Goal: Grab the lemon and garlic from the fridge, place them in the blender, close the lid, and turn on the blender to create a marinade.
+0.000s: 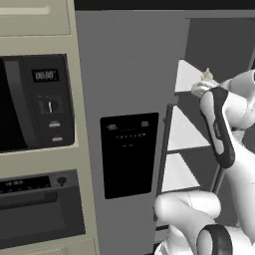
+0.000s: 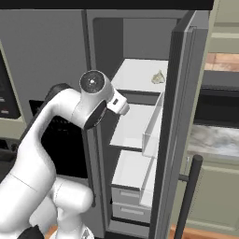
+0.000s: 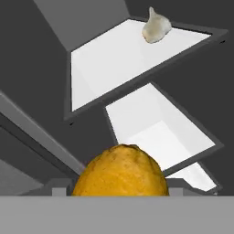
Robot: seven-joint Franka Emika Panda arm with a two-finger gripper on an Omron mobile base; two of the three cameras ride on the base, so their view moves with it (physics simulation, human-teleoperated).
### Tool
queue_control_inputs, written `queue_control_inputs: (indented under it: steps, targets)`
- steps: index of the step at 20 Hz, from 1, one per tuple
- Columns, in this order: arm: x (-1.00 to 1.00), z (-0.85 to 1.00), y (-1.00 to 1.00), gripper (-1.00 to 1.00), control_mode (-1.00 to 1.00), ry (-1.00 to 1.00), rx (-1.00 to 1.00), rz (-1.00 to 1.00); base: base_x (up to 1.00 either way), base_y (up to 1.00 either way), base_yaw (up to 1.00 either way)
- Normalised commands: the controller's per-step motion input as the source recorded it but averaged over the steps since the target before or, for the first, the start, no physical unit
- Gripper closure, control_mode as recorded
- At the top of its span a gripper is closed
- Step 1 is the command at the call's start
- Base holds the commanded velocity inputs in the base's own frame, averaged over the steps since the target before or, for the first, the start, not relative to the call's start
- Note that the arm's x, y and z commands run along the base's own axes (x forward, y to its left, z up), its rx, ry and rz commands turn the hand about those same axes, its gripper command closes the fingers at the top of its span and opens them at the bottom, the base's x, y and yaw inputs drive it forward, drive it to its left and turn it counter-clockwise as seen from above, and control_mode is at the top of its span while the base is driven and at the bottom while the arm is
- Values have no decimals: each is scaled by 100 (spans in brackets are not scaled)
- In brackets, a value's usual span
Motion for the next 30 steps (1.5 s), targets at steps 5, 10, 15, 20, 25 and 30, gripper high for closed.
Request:
queue_control_inputs:
  steps: [5,10,15,20,25,30]
  targets:
    - [-96,-41,61,100,-100,10,-3,0,0,0,0]
    - [-62,-58,58,100,-100,16,-11,1,0,0,0]
    - [-43,-39,38,100,-100,6,-4,1,0,0,0]
    - [-33,-6,16,100,100,0,-1,0,-60,24,-5]
    - [0,0,0,100,100,0,0,0,-100,48,-24]
    - [0,0,0,100,100,0,0,0,-100,66,-32]
